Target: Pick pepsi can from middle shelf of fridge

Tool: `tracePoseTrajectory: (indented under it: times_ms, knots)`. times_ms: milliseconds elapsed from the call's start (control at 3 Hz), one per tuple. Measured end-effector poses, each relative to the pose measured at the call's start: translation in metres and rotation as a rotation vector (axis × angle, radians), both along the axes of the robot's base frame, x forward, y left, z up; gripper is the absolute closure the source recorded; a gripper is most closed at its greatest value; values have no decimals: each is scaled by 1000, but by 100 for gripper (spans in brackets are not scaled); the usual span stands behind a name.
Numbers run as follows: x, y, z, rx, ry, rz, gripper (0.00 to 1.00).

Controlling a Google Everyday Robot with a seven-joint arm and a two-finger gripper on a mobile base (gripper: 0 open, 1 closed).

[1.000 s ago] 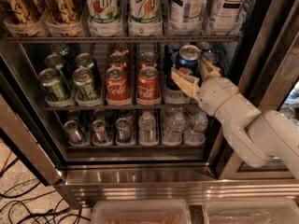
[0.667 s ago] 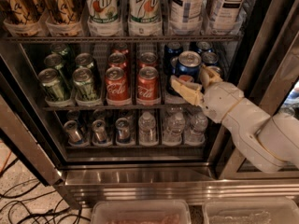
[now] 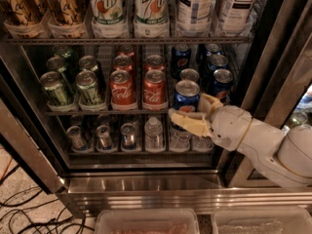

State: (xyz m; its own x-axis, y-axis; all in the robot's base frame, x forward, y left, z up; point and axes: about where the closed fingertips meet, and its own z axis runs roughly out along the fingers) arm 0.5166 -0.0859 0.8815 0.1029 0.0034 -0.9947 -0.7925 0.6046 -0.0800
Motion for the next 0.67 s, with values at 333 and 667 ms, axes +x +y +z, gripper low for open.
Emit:
tracePoseTrajectory:
  times_ms: [333, 667]
  knots:
    - [-19, 16, -2, -15, 27, 146, 100]
    - [-32, 29, 3, -9, 40, 287, 100]
